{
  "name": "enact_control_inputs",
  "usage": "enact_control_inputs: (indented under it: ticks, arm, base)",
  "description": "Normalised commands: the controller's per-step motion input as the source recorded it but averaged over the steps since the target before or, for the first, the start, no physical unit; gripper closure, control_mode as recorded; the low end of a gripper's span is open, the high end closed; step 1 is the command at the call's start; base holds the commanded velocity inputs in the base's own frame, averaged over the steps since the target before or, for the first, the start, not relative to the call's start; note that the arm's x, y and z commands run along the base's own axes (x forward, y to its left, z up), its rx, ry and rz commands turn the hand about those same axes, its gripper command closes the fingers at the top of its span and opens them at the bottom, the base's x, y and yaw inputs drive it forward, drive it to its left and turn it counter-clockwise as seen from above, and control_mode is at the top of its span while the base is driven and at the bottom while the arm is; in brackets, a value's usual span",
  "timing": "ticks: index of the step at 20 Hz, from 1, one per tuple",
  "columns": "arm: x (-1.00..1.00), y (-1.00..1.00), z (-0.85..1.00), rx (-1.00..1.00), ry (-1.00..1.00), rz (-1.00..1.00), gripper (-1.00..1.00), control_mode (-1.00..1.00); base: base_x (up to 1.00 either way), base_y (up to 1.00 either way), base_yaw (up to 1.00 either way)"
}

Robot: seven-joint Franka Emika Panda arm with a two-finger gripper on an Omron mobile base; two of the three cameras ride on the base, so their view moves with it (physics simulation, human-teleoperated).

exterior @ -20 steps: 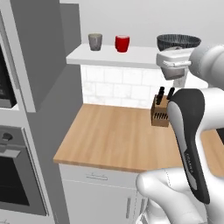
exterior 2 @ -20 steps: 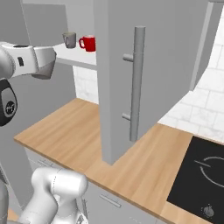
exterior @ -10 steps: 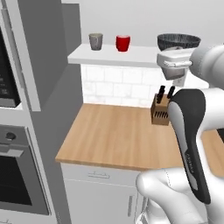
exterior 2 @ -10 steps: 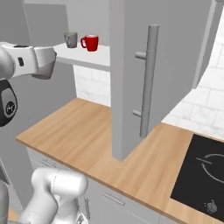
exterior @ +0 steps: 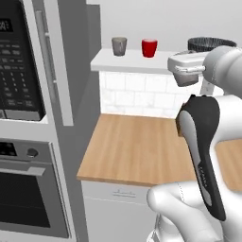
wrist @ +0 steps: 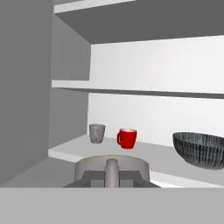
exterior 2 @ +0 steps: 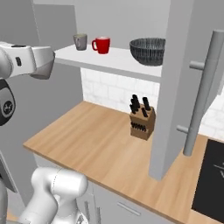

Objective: Gather all objects into one cabinet and sort the glasses and bowls to opposite sides.

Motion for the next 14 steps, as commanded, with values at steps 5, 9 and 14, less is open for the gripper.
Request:
enact_control_inputs:
  ticks: [5, 9, 14]
  arm:
    - [0.0, 0.0, 0.0, 0.0, 0.0, 0.0, 1.0, 1.0]
    - [0.0, 0.0, 0.0, 0.0, 0.0, 0.0, 1.0, 1.0]
    - [0.0, 0.0, 0.0, 0.0, 0.0, 0.0, 1.0, 1.0]
  base:
    - [1.0, 0.0, -0.03]
    - [0.3, 0.02, -0.02]
    - [0.14, 0.0, 0.02]
